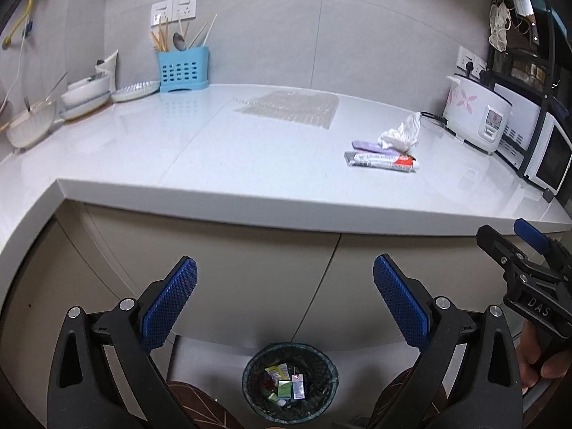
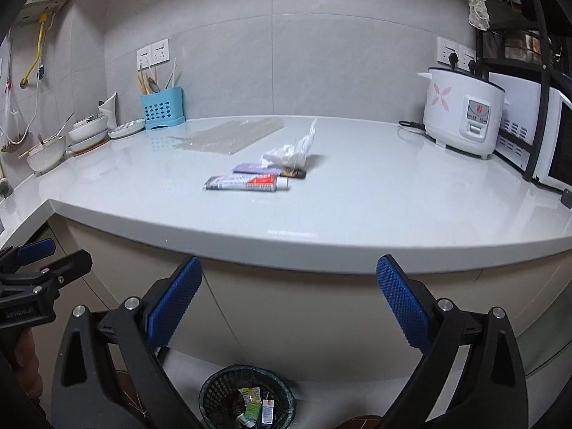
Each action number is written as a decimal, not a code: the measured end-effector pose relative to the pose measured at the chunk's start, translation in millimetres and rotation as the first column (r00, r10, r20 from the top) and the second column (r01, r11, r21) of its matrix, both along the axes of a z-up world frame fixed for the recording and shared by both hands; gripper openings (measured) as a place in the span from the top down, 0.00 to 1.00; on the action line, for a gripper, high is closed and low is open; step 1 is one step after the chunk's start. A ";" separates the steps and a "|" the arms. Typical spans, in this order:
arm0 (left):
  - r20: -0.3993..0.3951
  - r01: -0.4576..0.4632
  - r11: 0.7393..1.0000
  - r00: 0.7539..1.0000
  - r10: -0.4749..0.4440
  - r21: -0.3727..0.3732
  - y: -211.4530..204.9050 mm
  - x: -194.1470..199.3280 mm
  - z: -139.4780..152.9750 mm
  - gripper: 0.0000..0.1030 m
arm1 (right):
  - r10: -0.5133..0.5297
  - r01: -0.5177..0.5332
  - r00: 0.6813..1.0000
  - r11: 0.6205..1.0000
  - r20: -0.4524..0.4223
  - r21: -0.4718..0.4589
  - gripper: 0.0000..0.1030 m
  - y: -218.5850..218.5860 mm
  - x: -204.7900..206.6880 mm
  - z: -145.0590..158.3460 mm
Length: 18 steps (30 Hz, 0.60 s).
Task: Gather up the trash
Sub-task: 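Raise both open tools back up toward the counter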
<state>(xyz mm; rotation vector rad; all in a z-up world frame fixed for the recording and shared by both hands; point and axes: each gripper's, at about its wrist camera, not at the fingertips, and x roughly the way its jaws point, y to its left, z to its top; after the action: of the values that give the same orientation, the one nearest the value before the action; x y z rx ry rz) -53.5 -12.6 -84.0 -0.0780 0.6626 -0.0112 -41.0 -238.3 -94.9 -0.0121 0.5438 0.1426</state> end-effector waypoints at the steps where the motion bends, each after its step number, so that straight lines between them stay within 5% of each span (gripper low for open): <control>1: 0.001 0.001 1.000 1.000 -0.001 0.006 -0.8 3.4 3.1 0.06 | 0.000 0.000 1.000 1.000 -0.001 0.000 0.09 0.2 6.0 4.9; 18: -0.018 0.005 1.000 1.000 -0.004 0.029 -0.6 93.0 40.1 0.06 | 0.017 -0.020 0.985 1.000 -0.169 -0.015 0.09 20.8 143.9 31.6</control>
<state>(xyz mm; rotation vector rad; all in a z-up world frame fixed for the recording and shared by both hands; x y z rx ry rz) 39.5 -13.2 -43.9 -0.0489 0.6804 -0.0053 102.9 -217.5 -63.3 -0.0214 0.7145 0.1584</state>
